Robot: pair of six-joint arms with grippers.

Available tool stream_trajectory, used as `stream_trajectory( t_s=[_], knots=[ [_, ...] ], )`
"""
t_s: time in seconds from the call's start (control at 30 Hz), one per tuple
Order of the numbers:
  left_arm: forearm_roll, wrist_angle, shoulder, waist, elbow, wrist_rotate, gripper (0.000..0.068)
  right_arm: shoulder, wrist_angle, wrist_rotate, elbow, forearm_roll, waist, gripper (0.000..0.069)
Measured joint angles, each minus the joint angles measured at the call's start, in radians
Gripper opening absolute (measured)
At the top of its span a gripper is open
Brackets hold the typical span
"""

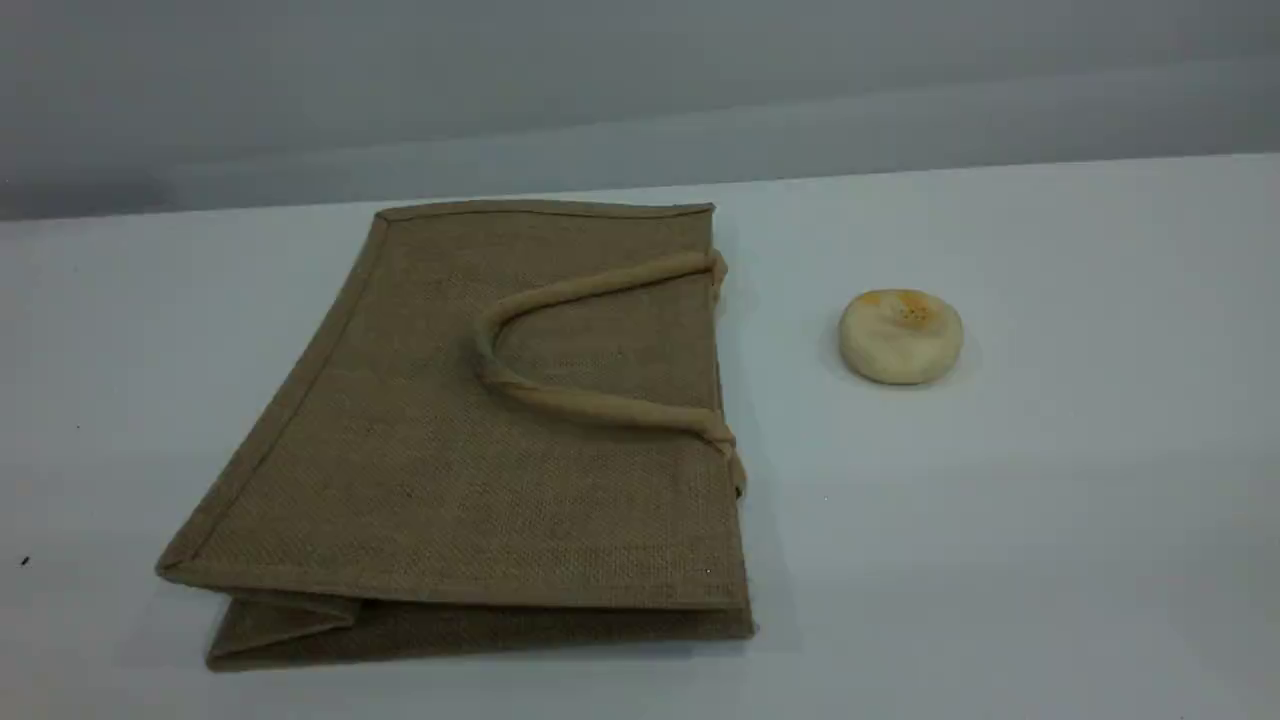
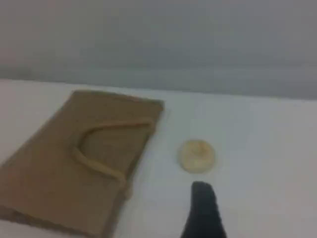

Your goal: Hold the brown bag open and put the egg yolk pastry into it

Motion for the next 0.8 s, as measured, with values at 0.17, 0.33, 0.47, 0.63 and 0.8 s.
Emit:
stream_trajectory(
  t_s=[0.17,0.33,0.47,0.63,0.8],
  knots=[
    [0.04,-0.083,0.242,0.0,-0.104,0.001,0.0482,0.195,-0.147,-0.165,0.0,0.118,0.0,0.0451],
    [0.076,-0.166,0.5,0.0,-0.167,0.001,0.0482,0.427,-0.305,-0.33,0.0,0.274,0.0,0.0451],
    [0.069,-0.237,0.678,0.0,-0.184,0.001,0.0482,0.608,-0.39,-0.483,0.0,0.425,0.0,0.0451],
    [0.028,-0.331,0.879,0.0,-0.184,-0.045,0.0482,0.814,-0.442,-0.684,-0.01,0.624,0.0,0.0451],
    [-0.019,-0.424,1.048,-0.001,-0.184,-0.052,0.0482,0.984,-0.441,-0.854,-0.076,0.812,0.0,0.0451]
  ],
)
